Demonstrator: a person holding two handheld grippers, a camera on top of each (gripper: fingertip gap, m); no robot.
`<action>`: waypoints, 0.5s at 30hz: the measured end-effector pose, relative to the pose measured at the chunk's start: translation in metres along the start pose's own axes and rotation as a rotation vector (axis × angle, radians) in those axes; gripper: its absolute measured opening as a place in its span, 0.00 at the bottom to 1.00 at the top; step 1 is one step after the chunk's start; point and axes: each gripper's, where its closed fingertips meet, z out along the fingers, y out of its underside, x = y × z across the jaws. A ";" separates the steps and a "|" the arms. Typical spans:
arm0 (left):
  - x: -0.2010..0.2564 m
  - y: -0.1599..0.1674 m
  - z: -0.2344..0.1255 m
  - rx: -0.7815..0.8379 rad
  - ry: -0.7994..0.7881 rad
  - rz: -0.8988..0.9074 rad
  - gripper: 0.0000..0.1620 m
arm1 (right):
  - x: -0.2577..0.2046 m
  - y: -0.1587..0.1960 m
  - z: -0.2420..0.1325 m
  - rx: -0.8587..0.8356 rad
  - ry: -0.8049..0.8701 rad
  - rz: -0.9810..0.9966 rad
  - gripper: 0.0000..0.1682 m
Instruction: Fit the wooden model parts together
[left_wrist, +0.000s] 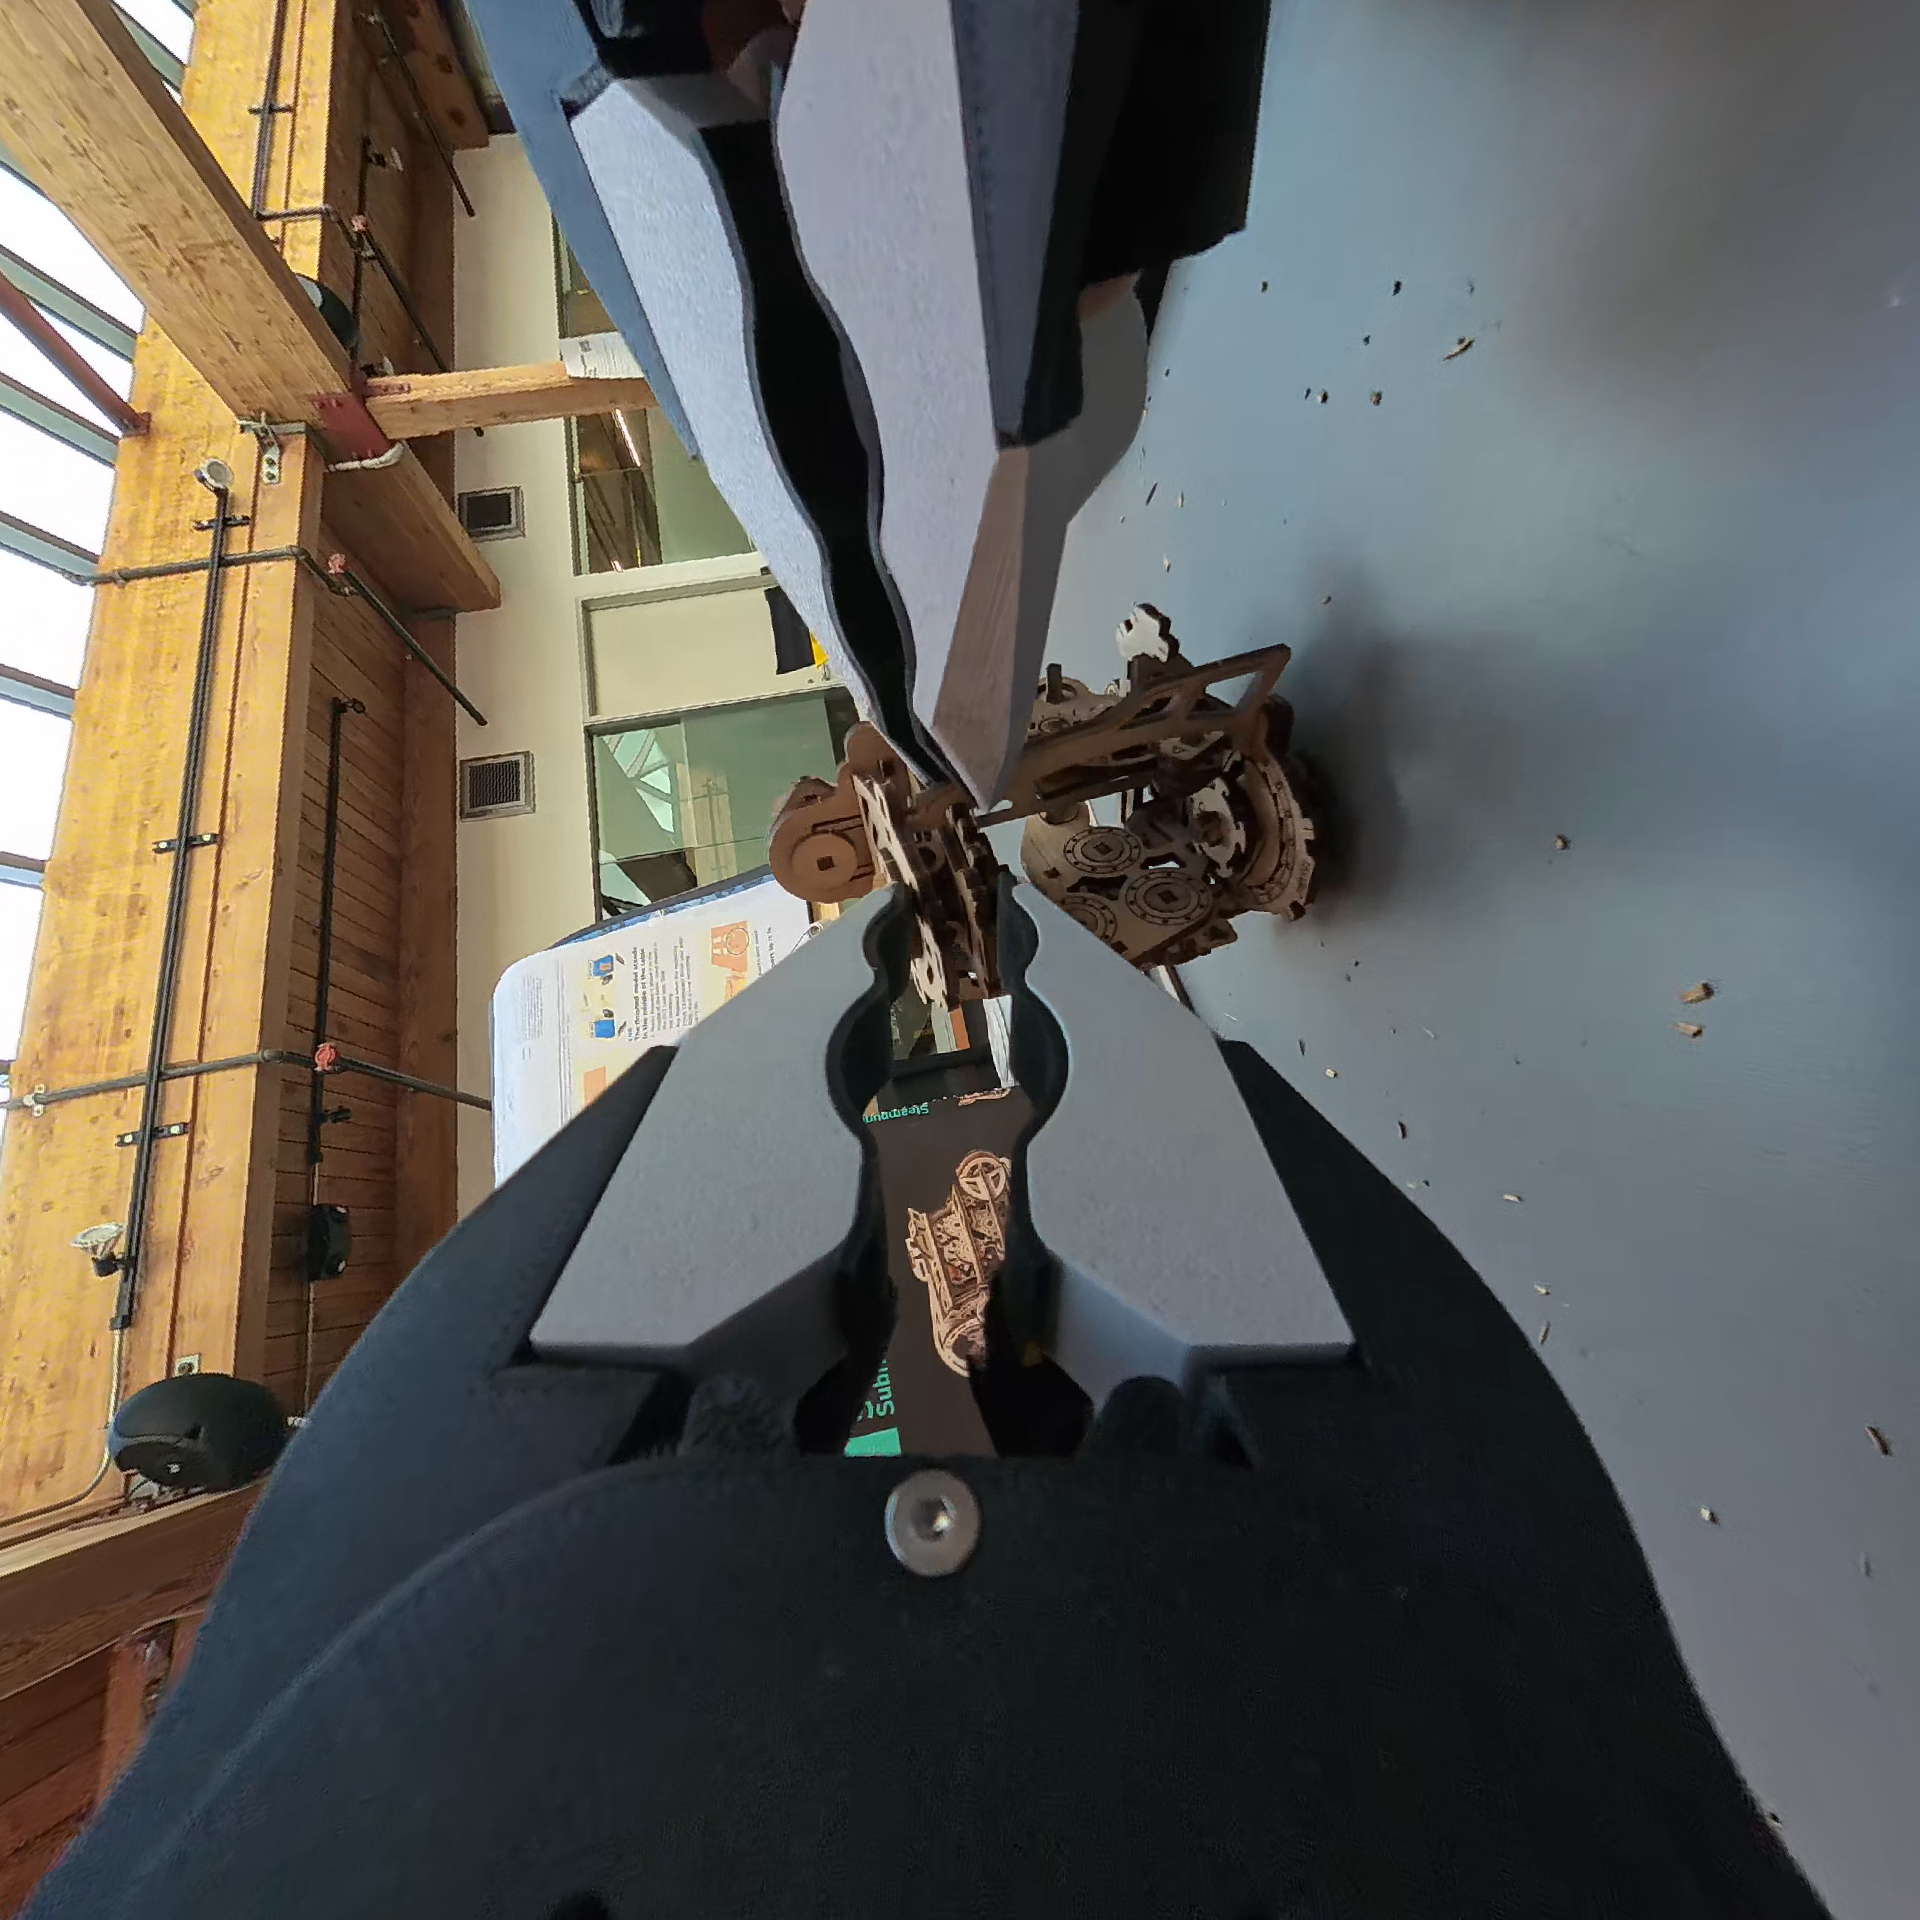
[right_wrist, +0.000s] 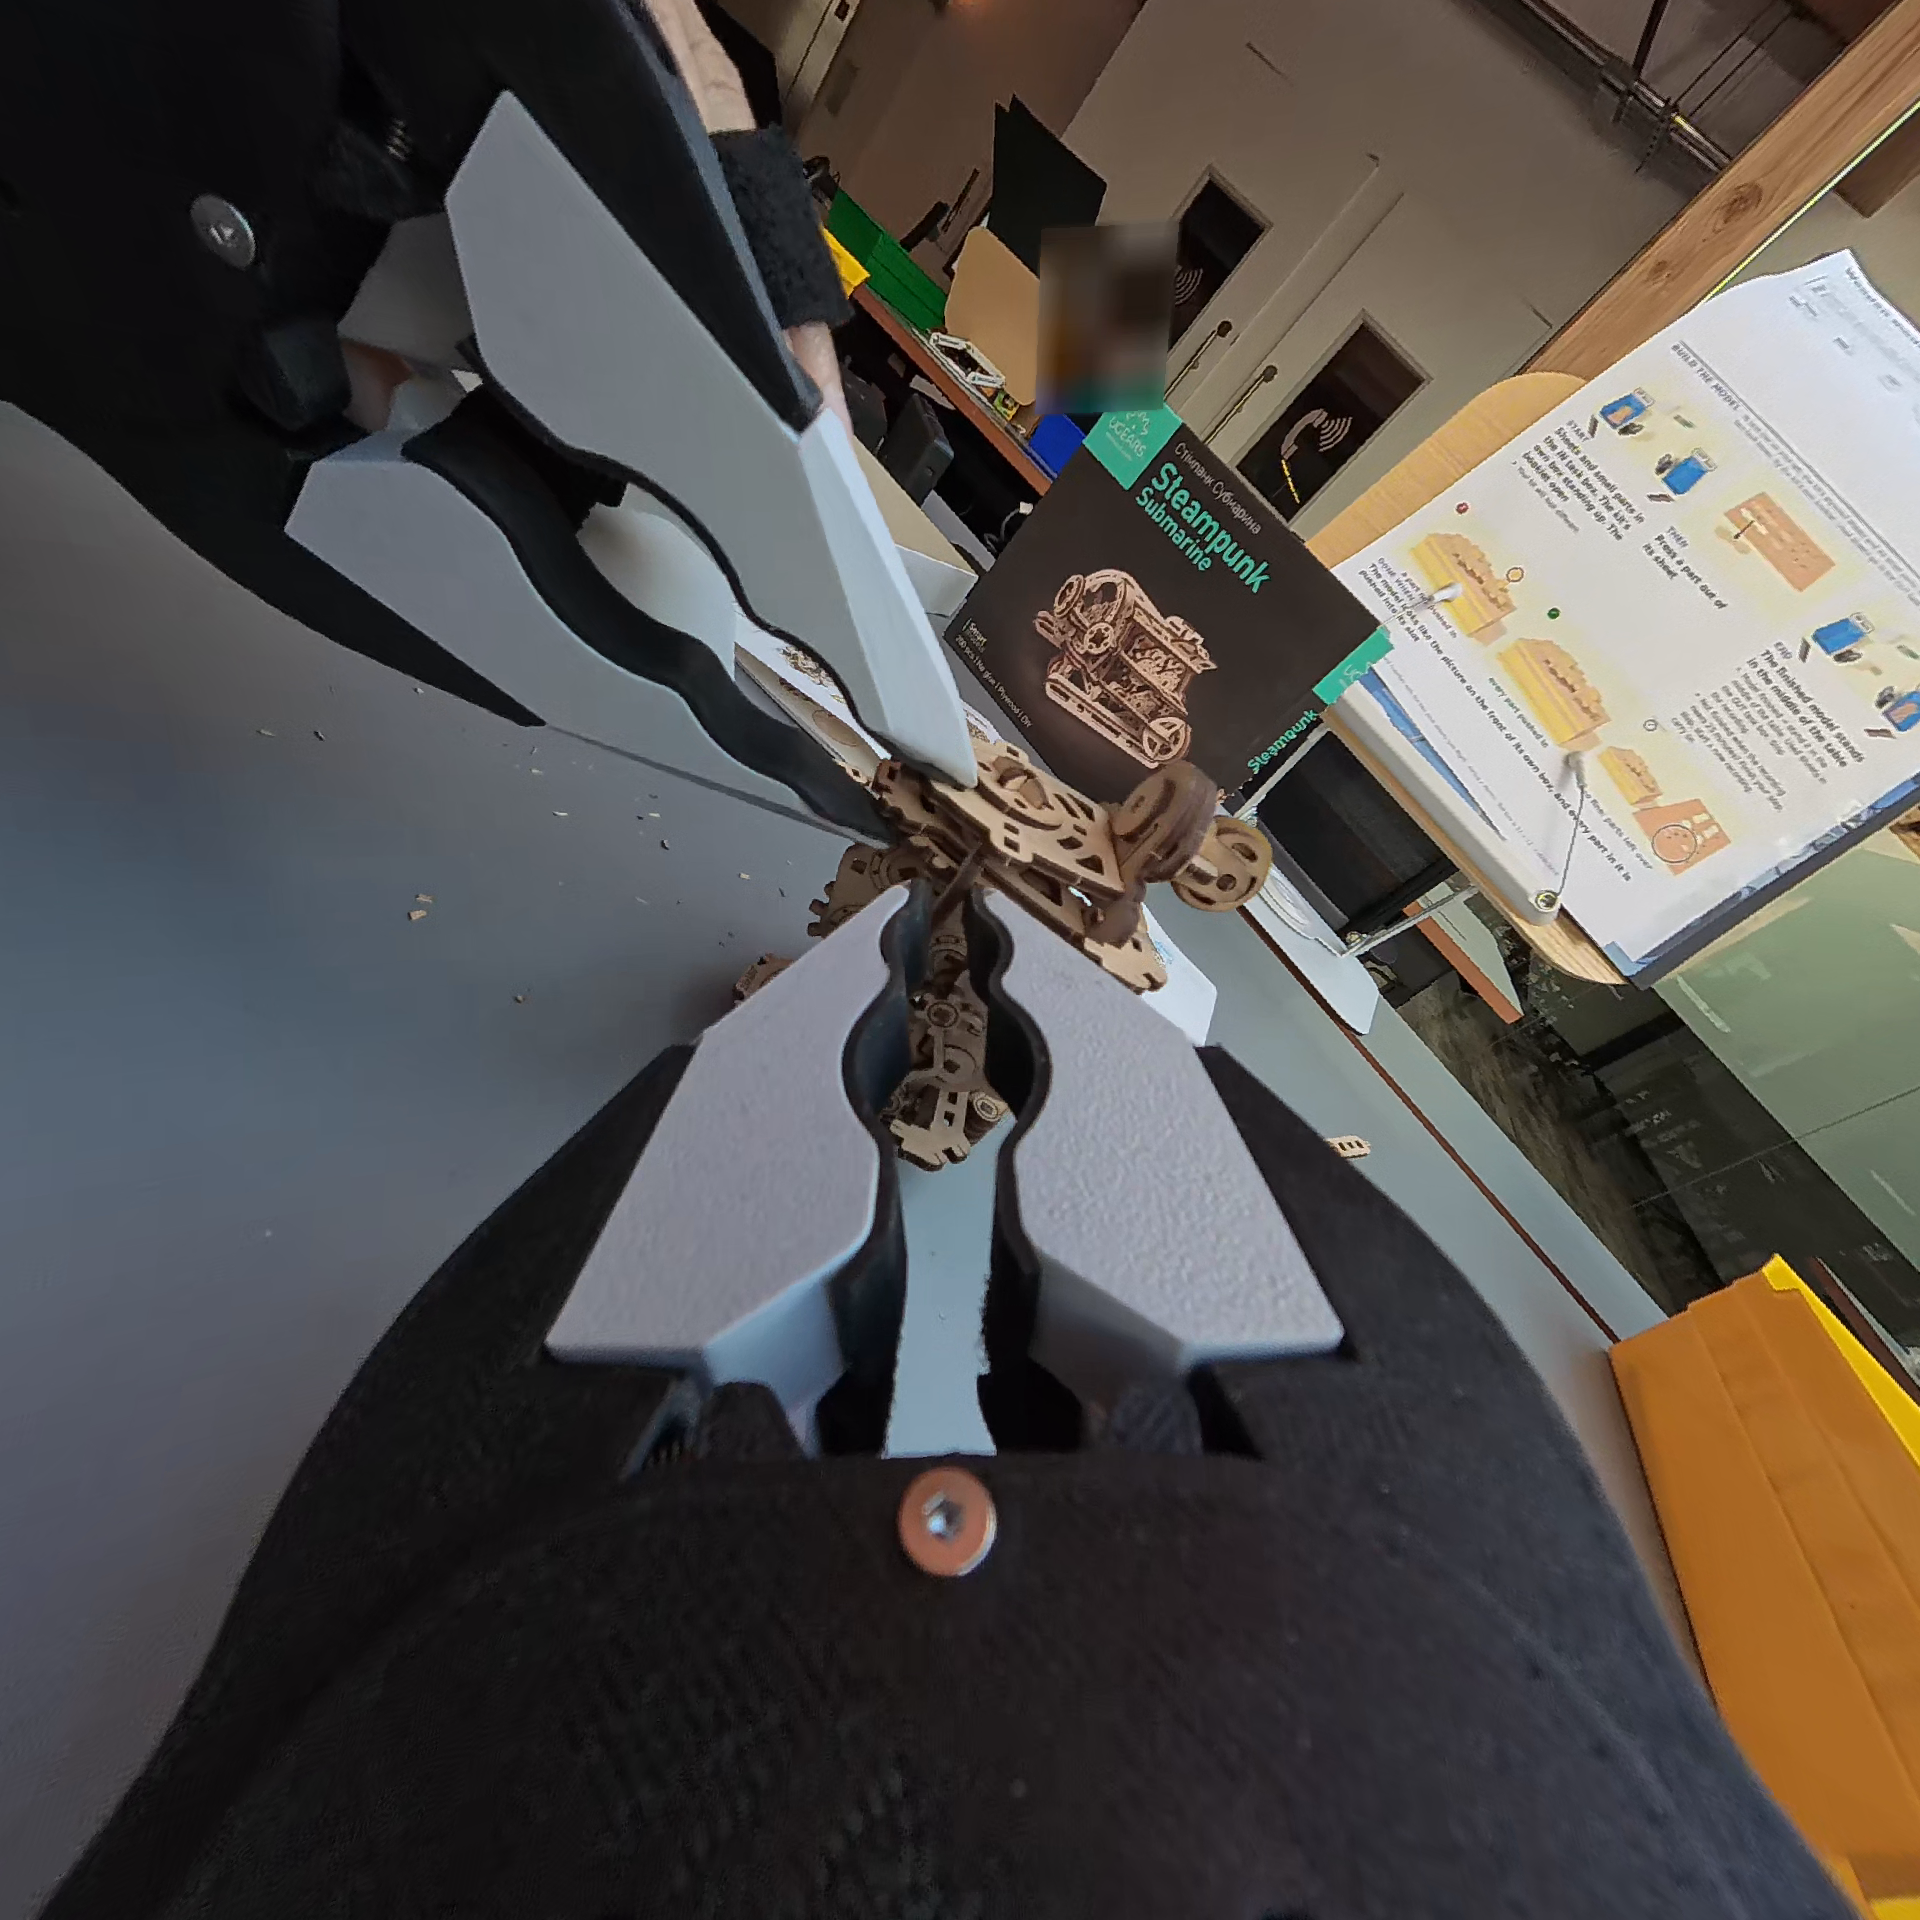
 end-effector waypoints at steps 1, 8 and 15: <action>0.000 0.000 0.000 0.003 -0.002 -0.006 0.08 | 0.000 0.000 0.000 0.001 0.002 0.000 0.03; -0.002 0.002 0.002 0.010 -0.015 -0.040 0.08 | -0.001 0.003 0.001 -0.014 -0.004 0.002 0.04; -0.003 0.001 0.006 0.015 -0.036 -0.068 0.08 | 0.002 -0.012 -0.012 0.079 -0.035 0.014 0.05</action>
